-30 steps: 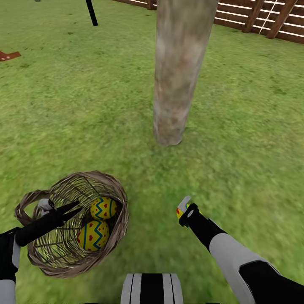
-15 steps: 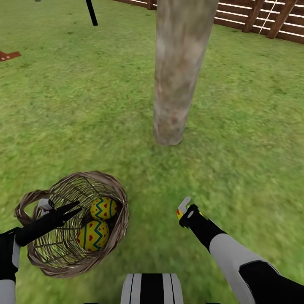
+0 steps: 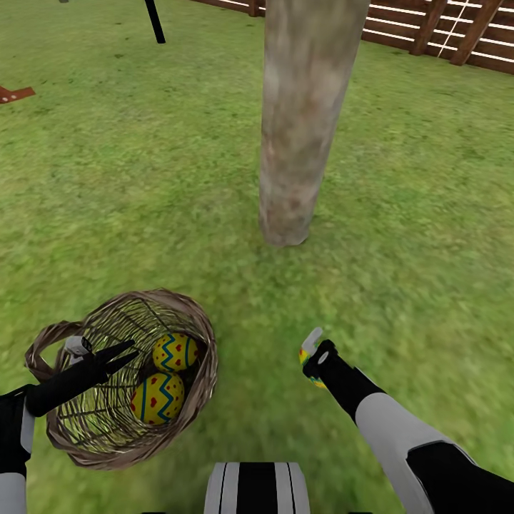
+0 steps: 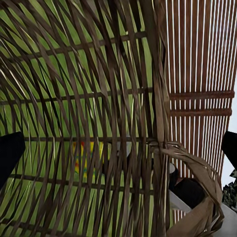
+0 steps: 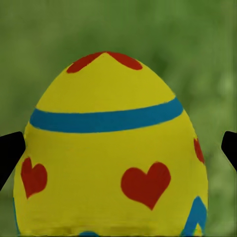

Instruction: Take the three Easter eggs out of the wicker basket on the lawn in the garden, then place them on the lawn next to a single tree (choose any tree) so that all three eggs are next to the same tree and none are left in the basket.

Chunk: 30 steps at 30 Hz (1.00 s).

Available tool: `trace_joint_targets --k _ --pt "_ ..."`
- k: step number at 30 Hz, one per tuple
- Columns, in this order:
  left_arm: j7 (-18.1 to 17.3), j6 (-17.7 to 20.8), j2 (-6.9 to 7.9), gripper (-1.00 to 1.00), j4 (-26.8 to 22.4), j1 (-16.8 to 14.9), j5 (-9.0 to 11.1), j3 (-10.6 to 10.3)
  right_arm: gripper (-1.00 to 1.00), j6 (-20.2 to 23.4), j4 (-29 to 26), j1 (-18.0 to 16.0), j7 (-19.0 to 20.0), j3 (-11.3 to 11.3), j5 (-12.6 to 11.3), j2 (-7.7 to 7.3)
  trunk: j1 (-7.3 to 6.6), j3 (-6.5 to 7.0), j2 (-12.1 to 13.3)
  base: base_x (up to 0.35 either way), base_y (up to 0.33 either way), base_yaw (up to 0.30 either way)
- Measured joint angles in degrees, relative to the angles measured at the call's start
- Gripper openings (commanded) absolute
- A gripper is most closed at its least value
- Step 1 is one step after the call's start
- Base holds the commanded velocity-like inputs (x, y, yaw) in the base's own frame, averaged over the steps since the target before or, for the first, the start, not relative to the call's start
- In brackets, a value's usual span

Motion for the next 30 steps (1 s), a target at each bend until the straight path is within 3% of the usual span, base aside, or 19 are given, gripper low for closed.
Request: trace_joint_targets --k 10,30 --pt "0.00 0.00 0.02 1.00 0.24 0.00 0.05 0.05 1.00 0.09 -0.01 0.00 -0.02 0.00 0.00 0.00 0.00 0.00 0.00 0.000 0.000 0.000" --pt "0.00 0.00 0.00 1.00 0.06 0.00 -0.01 0.09 1.00 0.09 -0.01 0.00 -0.03 0.00 0.00 0.00 -0.52 4.43 0.27 0.000 0.000 0.000"
